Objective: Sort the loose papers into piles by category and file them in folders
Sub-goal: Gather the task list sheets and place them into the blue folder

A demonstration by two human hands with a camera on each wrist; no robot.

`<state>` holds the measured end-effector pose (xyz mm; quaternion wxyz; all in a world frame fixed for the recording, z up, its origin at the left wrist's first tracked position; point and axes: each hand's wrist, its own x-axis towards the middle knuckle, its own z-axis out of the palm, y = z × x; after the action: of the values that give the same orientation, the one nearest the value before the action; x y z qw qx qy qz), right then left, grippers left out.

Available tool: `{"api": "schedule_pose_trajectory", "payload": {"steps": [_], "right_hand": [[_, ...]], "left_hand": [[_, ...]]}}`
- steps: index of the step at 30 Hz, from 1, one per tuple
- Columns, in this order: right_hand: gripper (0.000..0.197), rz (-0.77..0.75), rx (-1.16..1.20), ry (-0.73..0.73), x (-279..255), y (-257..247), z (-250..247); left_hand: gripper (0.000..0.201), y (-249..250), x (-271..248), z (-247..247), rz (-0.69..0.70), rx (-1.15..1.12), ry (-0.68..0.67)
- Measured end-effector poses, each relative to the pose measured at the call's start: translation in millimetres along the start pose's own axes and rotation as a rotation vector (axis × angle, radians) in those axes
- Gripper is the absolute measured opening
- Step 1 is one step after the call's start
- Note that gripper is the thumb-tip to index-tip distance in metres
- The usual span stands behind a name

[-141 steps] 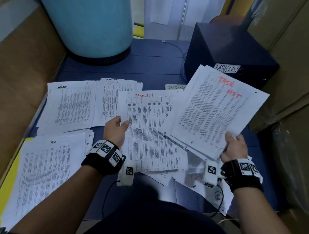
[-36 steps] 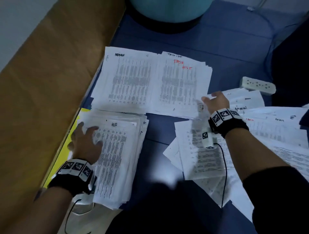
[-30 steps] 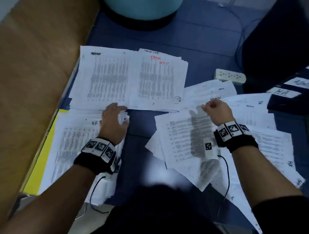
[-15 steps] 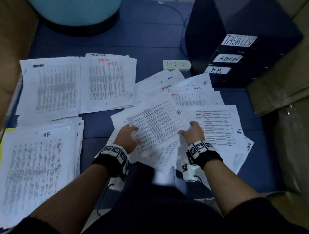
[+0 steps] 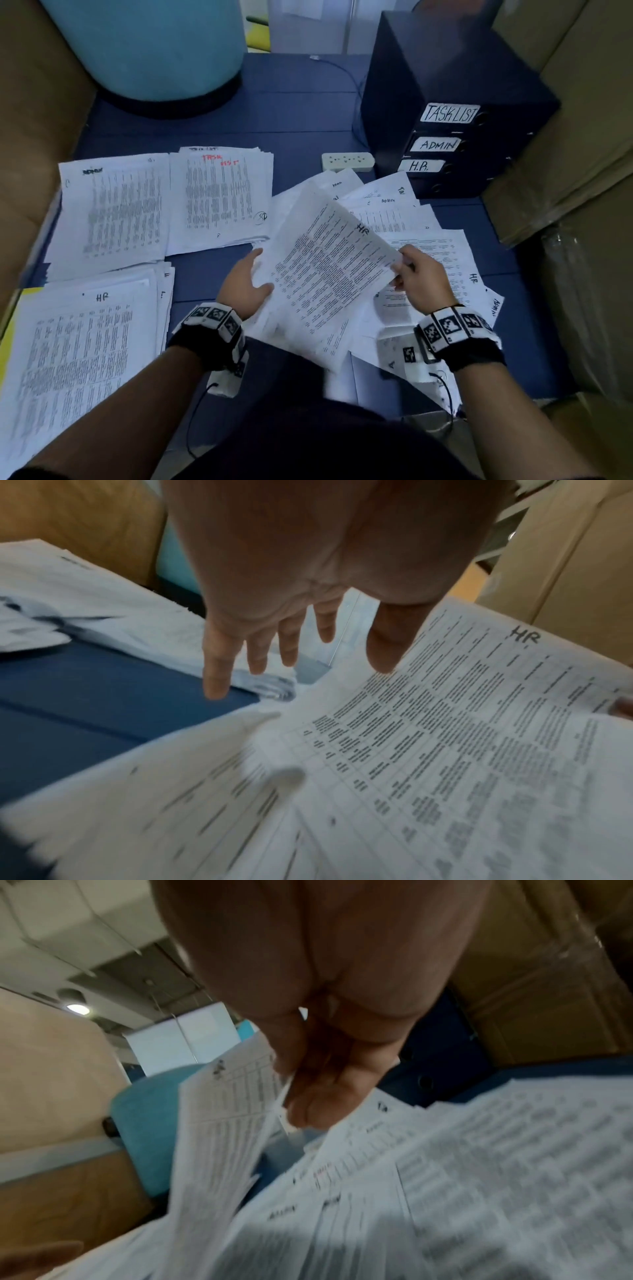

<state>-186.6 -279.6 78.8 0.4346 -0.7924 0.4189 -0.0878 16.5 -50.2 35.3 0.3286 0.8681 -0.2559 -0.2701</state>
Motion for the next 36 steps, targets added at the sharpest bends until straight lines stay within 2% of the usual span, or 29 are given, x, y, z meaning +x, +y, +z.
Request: {"api": "schedule_pose_trajectory", "payload": {"steps": [3, 7, 9, 11, 12, 14, 15, 18, 21, 23, 26, 30, 32, 36], "right_hand": [[0.013, -0.086, 0.004, -0.056, -8, -22, -25], [0.009, -0.108, 0.106, -0.005, 1, -31, -41], [0.007, -0.078, 0.310, 0.073, 5, -32, -42], [0.012, -0.020, 0.477, 0.082, 2, -32, -36], [0.015, 0.013, 0.510, 0.037, -2, -29, -29], [0.029, 0.053, 0.426, -0.101, -11, -17, -13], [0.036, 0.050, 0.363, -0.155, -17, -12, -7], [0.035, 0.023, 0.369, -0.148, -27, -6, 0], [0.027, 0.001, 0.401, -0.086, -25, -4, -6], [0.021, 0.006, 0.412, -0.048, -19, 0, -10], [0.013, 0.033, 0.463, -0.047, -11, 5, -15], [0.011, 0.031, 0.446, -0.090, -7, 6, -15], [0.012, 0.032, 0.463, -0.013, -2, 9, -19], [0.019, 0.109, 0.569, 0.275, 6, 11, -38]], "left_hand": [[0.072, 21, -4, -17, 0.107, -0.088, -0.048], [0.041, 38, -11, -30, 0.109, -0.223, -0.107], [0.031, 44, -18, -32, 0.083, -0.312, -0.075], [0.018, 51, -26, -31, 0.060, -0.403, 0.028], [0.020, 53, -30, -28, 0.040, -0.450, 0.090], [0.028, 60, -39, -20, 0.004, -0.487, 0.215], [0.023, 61, -41, -16, -0.005, -0.519, 0.262], [0.018, 66, -48, -6, -0.019, -0.594, 0.346], [0.007, 65, -50, 1, -0.026, -0.613, 0.342], [0.006, 64, -52, 5, -0.055, -0.630, 0.312], [0.020, 61, -58, 13, -0.102, -0.673, 0.282], [0.032, 51, -68, 18, -0.162, -0.728, 0.341], [0.032, 47, -72, 16, -0.183, -0.739, 0.381], [0.031, 35, -78, 3, -0.215, -0.739, 0.427]]}}
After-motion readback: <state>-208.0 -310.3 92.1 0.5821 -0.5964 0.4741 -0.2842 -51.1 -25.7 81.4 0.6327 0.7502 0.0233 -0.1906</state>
